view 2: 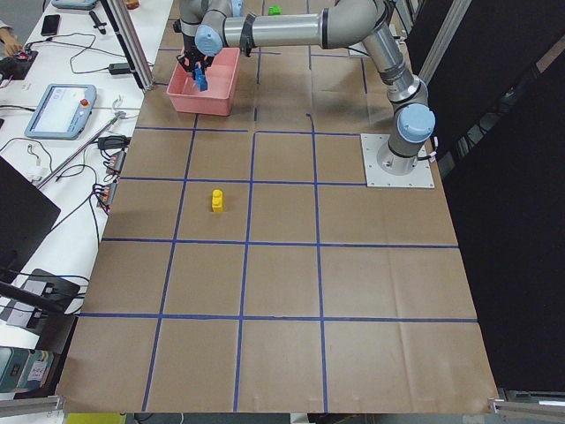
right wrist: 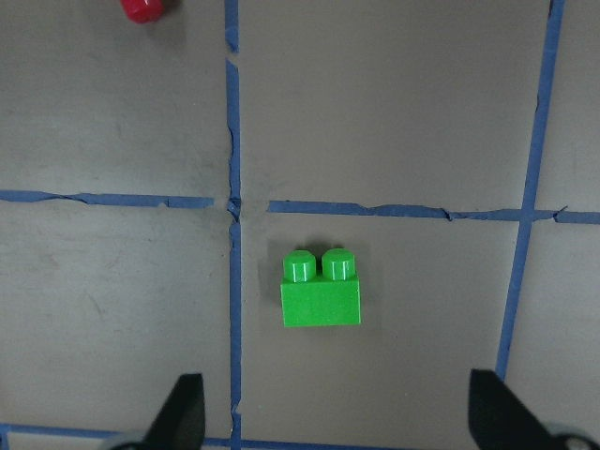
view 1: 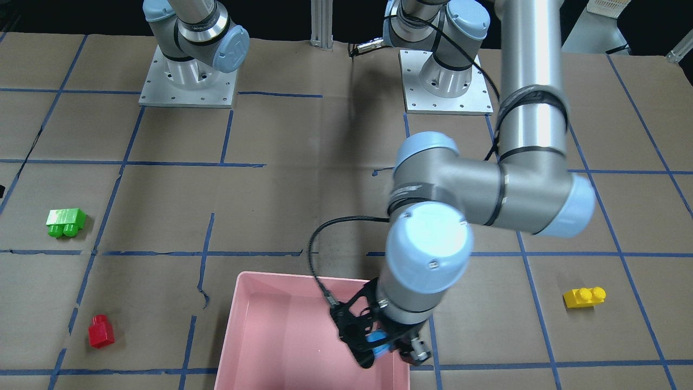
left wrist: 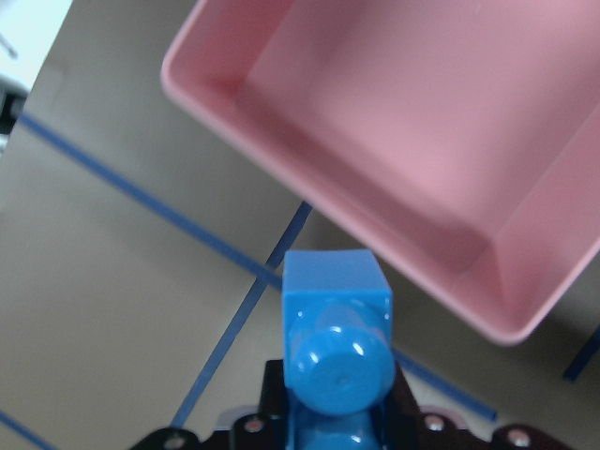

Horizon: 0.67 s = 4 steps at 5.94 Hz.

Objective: Put all blocks into box

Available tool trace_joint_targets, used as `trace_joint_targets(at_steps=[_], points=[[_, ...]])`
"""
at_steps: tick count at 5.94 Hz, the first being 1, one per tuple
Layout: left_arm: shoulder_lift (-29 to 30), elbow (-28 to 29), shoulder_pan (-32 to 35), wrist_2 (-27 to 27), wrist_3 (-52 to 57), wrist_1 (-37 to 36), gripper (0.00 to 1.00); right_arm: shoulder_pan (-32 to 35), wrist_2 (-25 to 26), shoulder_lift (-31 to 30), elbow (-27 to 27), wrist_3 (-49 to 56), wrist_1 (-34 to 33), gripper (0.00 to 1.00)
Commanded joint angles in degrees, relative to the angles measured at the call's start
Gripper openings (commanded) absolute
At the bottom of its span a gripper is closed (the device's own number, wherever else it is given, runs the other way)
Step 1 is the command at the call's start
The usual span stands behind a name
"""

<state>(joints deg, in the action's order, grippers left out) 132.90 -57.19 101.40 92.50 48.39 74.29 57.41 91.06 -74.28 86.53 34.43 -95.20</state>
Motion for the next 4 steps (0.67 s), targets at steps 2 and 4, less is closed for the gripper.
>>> trace_joint_targets(at_steps=[2, 4], points=[[9.0, 3.2, 3.3, -0.6, -2.3, -0.7, 0.05, -0.2, -0.2, 0.8, 17.5, -2.1, -21.3, 1.00], [9.2, 3.2, 3.2, -0.6, -2.2, -0.9, 0.99, -0.1, -0.6, 2.1, 24.5, -3.0, -33.1, 1.00]])
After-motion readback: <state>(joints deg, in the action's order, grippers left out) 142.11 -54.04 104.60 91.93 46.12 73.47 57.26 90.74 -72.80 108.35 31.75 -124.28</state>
